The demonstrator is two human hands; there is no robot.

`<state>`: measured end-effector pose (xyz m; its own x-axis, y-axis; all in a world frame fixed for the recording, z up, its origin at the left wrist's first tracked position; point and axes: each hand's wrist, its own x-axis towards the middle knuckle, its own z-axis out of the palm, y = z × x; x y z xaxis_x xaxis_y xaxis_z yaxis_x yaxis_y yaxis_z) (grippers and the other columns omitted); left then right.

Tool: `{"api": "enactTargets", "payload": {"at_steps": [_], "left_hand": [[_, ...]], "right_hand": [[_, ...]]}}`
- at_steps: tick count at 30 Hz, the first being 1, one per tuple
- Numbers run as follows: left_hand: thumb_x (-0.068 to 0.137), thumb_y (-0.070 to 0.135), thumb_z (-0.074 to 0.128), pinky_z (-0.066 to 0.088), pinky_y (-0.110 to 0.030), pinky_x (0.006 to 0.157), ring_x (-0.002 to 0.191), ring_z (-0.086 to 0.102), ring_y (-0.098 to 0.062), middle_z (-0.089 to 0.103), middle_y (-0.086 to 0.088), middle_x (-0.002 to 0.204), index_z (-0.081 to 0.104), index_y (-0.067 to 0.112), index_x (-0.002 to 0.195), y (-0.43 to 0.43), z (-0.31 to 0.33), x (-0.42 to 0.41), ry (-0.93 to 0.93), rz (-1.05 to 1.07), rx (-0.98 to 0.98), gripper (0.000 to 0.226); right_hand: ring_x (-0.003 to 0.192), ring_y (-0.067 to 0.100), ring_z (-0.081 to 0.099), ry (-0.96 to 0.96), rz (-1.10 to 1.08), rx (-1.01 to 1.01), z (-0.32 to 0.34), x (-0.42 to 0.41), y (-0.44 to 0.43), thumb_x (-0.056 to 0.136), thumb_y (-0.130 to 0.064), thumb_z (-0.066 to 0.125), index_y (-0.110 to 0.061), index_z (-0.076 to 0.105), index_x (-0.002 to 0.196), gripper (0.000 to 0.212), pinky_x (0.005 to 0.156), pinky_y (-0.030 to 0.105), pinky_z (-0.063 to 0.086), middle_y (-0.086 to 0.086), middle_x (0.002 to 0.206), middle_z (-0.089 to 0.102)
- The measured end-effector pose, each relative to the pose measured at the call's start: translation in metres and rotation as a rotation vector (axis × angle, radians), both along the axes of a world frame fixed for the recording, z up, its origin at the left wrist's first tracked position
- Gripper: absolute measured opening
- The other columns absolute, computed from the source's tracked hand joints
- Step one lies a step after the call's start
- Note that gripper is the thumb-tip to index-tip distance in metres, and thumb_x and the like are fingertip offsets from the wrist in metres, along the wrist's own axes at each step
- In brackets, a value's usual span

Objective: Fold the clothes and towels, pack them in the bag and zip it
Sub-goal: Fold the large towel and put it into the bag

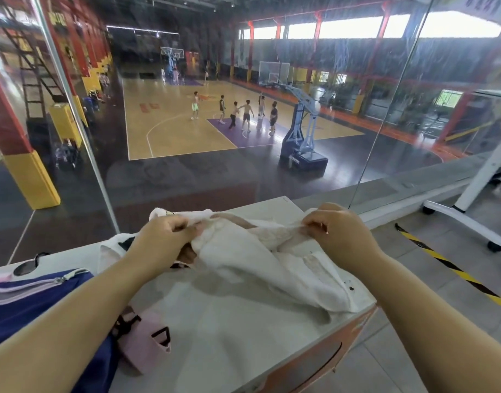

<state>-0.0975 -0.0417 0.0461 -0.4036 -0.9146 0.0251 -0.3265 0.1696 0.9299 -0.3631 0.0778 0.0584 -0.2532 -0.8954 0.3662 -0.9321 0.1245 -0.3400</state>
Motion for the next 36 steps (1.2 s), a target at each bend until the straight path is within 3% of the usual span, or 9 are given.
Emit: {"api": "enactTargets", "payload": {"at_steps": [5, 11, 15, 18, 21, 23, 27, 33, 36], "left_hand": [[0.086, 0.021, 0.065, 0.042, -0.009, 0.046, 0.043, 0.054, 0.001, 0.062, 0.011, 0.046, 0.067, 0.008, 0.079, 0.022, 0.001, -0.018, -0.008, -0.071, -0.055, 0.015], [0.091, 0.004, 0.054, 0.053, -0.016, 0.057, 0.062, 0.066, -0.010, 0.072, 0.002, 0.066, 0.070, 0.011, 0.086, 0.040, 0.007, -0.035, 0.177, -0.248, 0.073, 0.018], [0.093, 0.000, 0.048, 0.055, -0.020, 0.067, 0.075, 0.068, -0.011, 0.074, 0.000, 0.083, 0.070, 0.024, 0.096, 0.042, 0.003, -0.041, 0.194, -0.389, 0.123, 0.033], [0.090, 0.010, 0.058, 0.050, -0.014, 0.068, 0.079, 0.063, -0.006, 0.070, 0.001, 0.095, 0.068, 0.030, 0.100, 0.041, -0.013, -0.050, 0.148, -0.398, 0.073, 0.024], [0.083, 0.029, 0.065, 0.049, -0.017, 0.080, 0.086, 0.064, -0.007, 0.070, 0.006, 0.104, 0.067, 0.029, 0.104, 0.040, -0.037, -0.060, -0.026, -0.444, -0.023, 0.021], [0.088, 0.031, 0.061, 0.045, -0.019, 0.087, 0.095, 0.061, -0.003, 0.067, 0.012, 0.107, 0.067, 0.028, 0.105, 0.040, -0.051, -0.069, -0.139, -0.456, -0.086, 0.018], [0.095, 0.025, 0.050, 0.042, -0.017, 0.079, 0.092, 0.057, -0.009, 0.063, 0.007, 0.099, 0.066, 0.022, 0.099, 0.039, -0.064, -0.092, -0.199, -0.394, -0.248, 0.017], [0.084, 0.022, 0.064, 0.044, -0.024, 0.077, 0.088, 0.059, -0.011, 0.060, 0.014, 0.093, 0.050, 0.028, 0.105, 0.039, -0.082, -0.125, -0.255, -0.359, -0.170, 0.026], [0.086, 0.025, 0.061, 0.038, -0.018, 0.059, 0.070, 0.057, -0.006, 0.063, 0.013, 0.073, 0.060, 0.031, 0.076, 0.039, -0.086, -0.135, -0.252, -0.408, -0.186, 0.011]], "right_hand": [[0.089, 0.007, 0.057, -0.142, 0.070, 0.149, -0.003, 0.033, 0.003, 0.087, -0.038, 0.062, -0.024, 0.071, 0.101, 0.021, 0.084, 0.024, 0.045, -0.011, 0.105, 0.063], [0.085, 0.007, 0.064, -0.444, 0.235, 0.204, -0.009, 0.070, -0.003, 0.081, -0.053, 0.062, -0.024, 0.069, 0.094, 0.033, 0.081, 0.034, 0.053, -0.009, 0.092, 0.070], [0.064, 0.010, 0.056, -0.581, 0.101, 0.001, -0.007, 0.060, -0.011, 0.084, -0.032, 0.066, -0.013, 0.063, 0.074, 0.022, 0.065, 0.027, 0.048, -0.006, 0.068, 0.062], [0.062, 0.021, 0.048, -0.542, -0.055, -0.007, -0.009, 0.043, -0.008, 0.091, -0.031, 0.056, 0.002, 0.053, 0.073, 0.038, 0.064, 0.037, 0.046, 0.007, 0.066, 0.053], [0.064, 0.021, 0.042, -0.497, -0.241, -0.007, -0.014, 0.016, 0.003, 0.095, -0.031, 0.049, -0.010, 0.042, 0.069, 0.035, 0.057, 0.031, 0.036, 0.000, 0.065, 0.046], [0.070, 0.018, 0.049, -0.492, -0.328, -0.005, -0.018, -0.004, 0.016, 0.096, -0.033, 0.048, -0.011, 0.049, 0.082, 0.025, 0.062, 0.032, 0.039, -0.003, 0.073, 0.051], [0.075, 0.023, 0.055, -0.486, -0.434, 0.033, -0.027, -0.030, 0.041, 0.094, -0.038, 0.052, -0.015, 0.045, 0.101, 0.025, 0.059, 0.032, 0.041, 0.004, 0.085, 0.056], [0.060, 0.017, 0.048, -0.671, -0.438, -0.042, -0.045, -0.052, 0.062, 0.086, -0.033, 0.065, -0.020, 0.049, 0.094, 0.022, 0.051, 0.026, 0.037, 0.001, 0.070, 0.055], [0.063, 0.016, 0.049, -0.713, -0.390, -0.101, -0.046, -0.057, 0.063, 0.085, -0.027, 0.067, -0.022, 0.056, 0.085, 0.012, 0.055, 0.025, 0.038, 0.000, 0.071, 0.058]]}}
